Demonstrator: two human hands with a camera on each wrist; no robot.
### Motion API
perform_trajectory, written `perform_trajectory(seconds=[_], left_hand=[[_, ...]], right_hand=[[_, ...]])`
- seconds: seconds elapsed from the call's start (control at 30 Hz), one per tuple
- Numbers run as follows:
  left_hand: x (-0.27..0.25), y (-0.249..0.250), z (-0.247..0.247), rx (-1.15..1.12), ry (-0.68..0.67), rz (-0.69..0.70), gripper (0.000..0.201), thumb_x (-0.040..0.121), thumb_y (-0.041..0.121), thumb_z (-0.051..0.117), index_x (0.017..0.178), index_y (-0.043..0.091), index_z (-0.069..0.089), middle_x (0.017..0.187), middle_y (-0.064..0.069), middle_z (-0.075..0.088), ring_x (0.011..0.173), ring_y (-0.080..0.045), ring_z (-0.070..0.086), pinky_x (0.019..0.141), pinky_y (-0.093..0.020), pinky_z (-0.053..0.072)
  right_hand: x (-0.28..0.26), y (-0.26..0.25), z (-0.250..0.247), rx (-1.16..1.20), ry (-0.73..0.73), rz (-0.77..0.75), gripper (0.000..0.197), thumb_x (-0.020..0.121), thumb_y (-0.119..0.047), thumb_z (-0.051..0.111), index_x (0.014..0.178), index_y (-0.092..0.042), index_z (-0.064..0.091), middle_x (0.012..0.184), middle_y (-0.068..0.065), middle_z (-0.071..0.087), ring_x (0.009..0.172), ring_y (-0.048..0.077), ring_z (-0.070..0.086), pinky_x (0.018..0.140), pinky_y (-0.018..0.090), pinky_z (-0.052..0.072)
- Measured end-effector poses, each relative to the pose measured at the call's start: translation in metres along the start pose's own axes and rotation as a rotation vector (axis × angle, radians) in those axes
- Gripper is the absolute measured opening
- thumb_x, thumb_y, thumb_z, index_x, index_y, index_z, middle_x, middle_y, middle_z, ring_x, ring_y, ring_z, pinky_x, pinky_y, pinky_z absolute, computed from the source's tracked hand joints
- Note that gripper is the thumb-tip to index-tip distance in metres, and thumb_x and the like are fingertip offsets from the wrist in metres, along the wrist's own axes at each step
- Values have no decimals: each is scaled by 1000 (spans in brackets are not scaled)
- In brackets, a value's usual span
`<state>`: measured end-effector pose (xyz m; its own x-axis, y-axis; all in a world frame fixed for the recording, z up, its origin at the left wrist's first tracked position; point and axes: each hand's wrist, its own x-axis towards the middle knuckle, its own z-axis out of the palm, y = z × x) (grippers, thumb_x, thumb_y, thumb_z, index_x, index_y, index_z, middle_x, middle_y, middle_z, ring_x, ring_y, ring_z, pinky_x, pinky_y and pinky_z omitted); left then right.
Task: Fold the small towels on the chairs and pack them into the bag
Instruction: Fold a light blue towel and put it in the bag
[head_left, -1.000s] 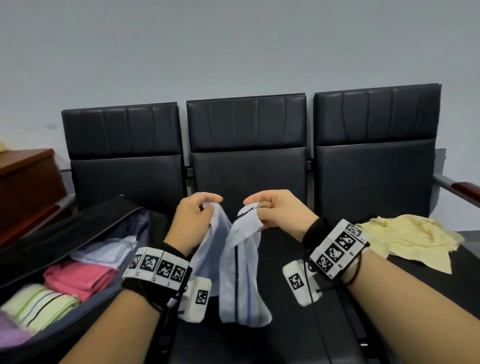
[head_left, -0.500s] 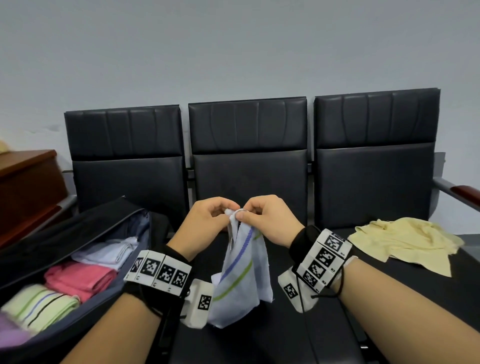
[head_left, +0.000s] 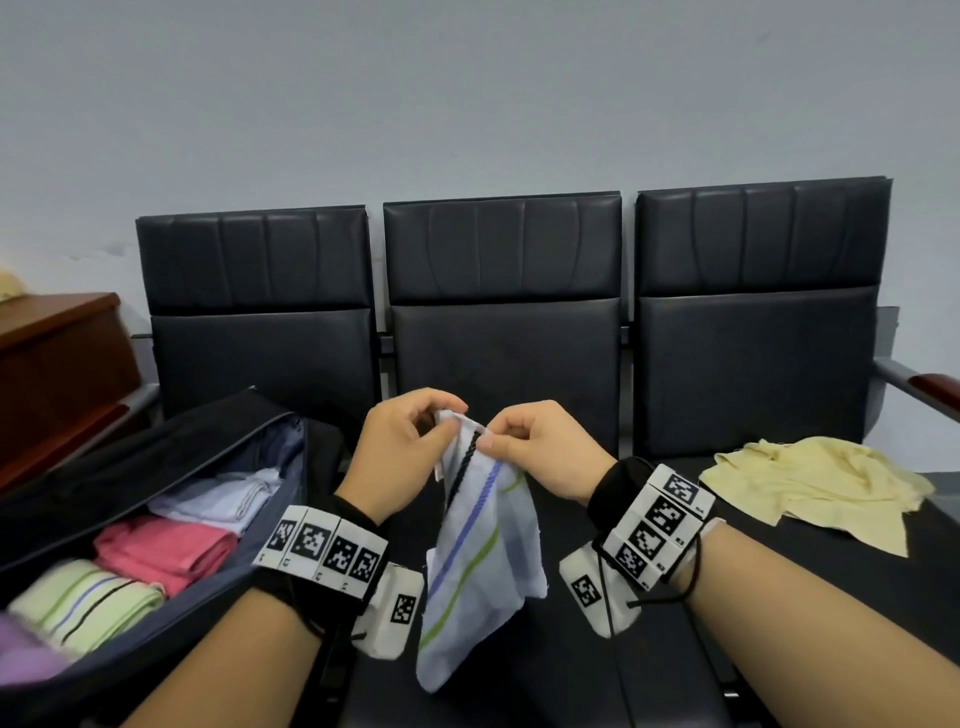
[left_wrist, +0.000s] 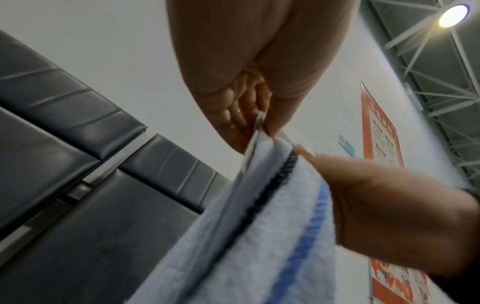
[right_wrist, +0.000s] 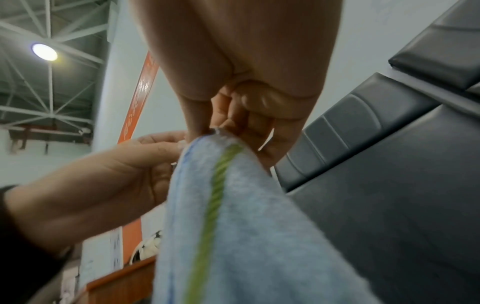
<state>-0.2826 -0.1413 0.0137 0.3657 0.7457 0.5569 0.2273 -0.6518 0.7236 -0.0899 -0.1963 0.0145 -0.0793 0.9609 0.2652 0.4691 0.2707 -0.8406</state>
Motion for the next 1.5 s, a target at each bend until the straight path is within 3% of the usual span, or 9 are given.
perform_trajectory(seconds=[0.2, 0.37, 0.47, 0.57, 0.7, 0.83, 1.07, 1.37, 1.5], left_hand=[[15, 3, -22, -78, 304, 0, 25, 88, 1, 56, 84, 22, 69, 80, 4, 71, 71, -9, 65, 66, -23, 52], [25, -1, -57, -60, 467, -9, 17, 85, 8, 56, 83, 20, 68, 79, 0, 71, 71, -10, 65, 67, -29, 54], [28, -11, -71, -8, 478, -25, 13, 84, 11, 58, 83, 20, 67, 79, -3, 71, 69, -13, 63, 66, -34, 53], [26, -22, -79, 37, 507, -47, 12, 80, 18, 55, 79, 23, 66, 74, -2, 67, 64, -10, 58, 59, -30, 50], [23, -33, -90, 112, 512, -62, 22, 84, 9, 56, 76, 28, 63, 74, 5, 65, 60, 1, 55, 55, -11, 45], [22, -40, -96, 155, 478, -84, 20, 85, 8, 60, 80, 27, 64, 75, 8, 66, 61, 3, 58, 55, -14, 48], [23, -50, -97, 205, 446, -97, 29, 82, 2, 57, 90, 29, 62, 84, 13, 65, 71, 6, 59, 62, -3, 42], [16, -52, -101, 277, 423, -109, 22, 83, 5, 60, 85, 25, 69, 81, 12, 68, 73, -3, 62, 64, -21, 45], [13, -51, -100, 268, 402, -118, 20, 84, 6, 61, 85, 25, 68, 81, 11, 67, 73, -4, 61, 63, -22, 46]], right_hand=[[-7, 44, -7, -321, -216, 94, 21, 80, -32, 79, 74, -14, 69, 66, -6, 60, 62, 3, 52, 65, 31, 48], [-11, 69, -22, -647, -270, 157, 39, 79, -38, 77, 67, -6, 59, 63, 2, 53, 62, 13, 49, 69, 39, 48], [-9, 73, -33, -859, -244, 82, 33, 79, -52, 73, 76, -19, 69, 93, -7, 67, 96, 11, 52, 90, 35, 39], [-5, 69, -45, -975, -175, -35, 28, 80, -56, 68, 86, -29, 75, 123, -25, 61, 120, 9, 39, 98, 34, 30], [2, 60, -66, -843, 19, -75, 23, 84, -44, 70, 91, -22, 75, 109, -12, 68, 112, 13, 51, 97, 38, 42], [2, 47, -82, -591, 210, -95, 7, 88, -24, 71, 85, -19, 71, 83, -8, 63, 84, 13, 58, 81, 31, 47], [1, 31, -88, -353, 406, -91, 11, 83, -11, 76, 81, -21, 75, 89, -4, 60, 80, 12, 59, 74, 16, 43], [-10, 22, -99, -330, 284, 12, 18, 77, -9, 80, 79, -24, 72, 82, -6, 71, 75, 11, 65, 72, 22, 51], [-14, 25, -101, -386, 180, 41, 27, 78, -8, 80, 98, -24, 72, 82, -6, 67, 71, 3, 61, 69, 9, 46]])
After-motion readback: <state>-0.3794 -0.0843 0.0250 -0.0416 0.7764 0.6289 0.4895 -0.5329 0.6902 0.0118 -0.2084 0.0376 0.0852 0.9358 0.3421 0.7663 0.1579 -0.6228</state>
